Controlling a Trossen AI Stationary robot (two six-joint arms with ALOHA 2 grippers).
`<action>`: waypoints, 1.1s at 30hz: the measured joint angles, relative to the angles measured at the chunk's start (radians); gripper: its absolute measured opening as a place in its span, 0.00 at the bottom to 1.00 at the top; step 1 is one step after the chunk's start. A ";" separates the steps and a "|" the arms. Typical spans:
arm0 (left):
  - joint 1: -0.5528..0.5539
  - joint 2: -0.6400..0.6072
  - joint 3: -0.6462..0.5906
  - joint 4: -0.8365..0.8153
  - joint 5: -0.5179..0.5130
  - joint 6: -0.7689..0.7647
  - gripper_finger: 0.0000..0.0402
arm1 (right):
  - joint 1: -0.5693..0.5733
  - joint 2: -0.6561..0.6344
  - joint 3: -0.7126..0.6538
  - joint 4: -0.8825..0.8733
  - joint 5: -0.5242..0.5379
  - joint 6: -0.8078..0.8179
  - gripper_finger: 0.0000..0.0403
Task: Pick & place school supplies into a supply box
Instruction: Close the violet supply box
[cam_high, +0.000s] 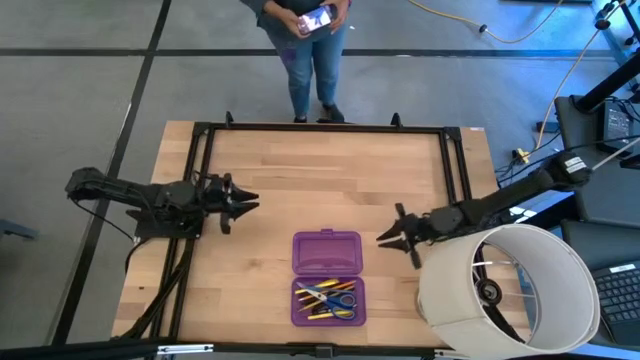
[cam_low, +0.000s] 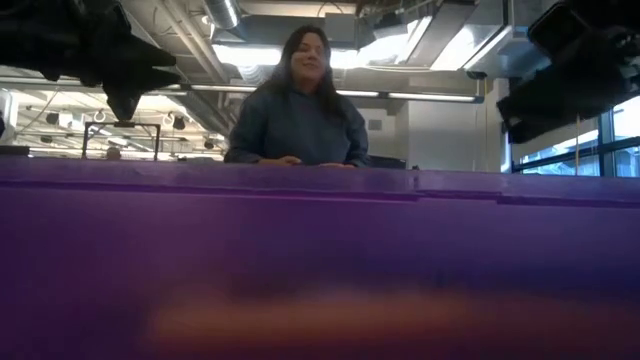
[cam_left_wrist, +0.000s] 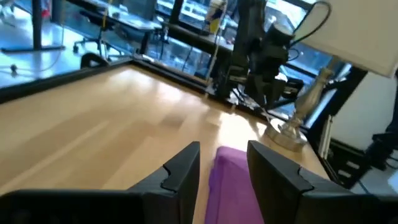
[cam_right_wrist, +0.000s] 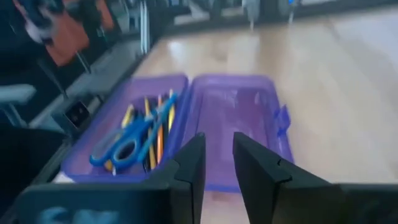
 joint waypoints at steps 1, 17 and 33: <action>0.000 0.018 0.000 0.008 0.008 -0.006 0.32 | 0.002 0.044 0.022 -0.001 0.000 0.001 0.22; 0.000 0.368 0.000 0.114 0.103 -0.099 0.06 | -0.003 0.467 0.512 -0.403 -0.050 0.234 0.22; 0.141 0.764 0.109 0.180 0.234 -0.147 0.00 | 0.009 0.752 0.895 -0.580 -0.244 0.090 0.22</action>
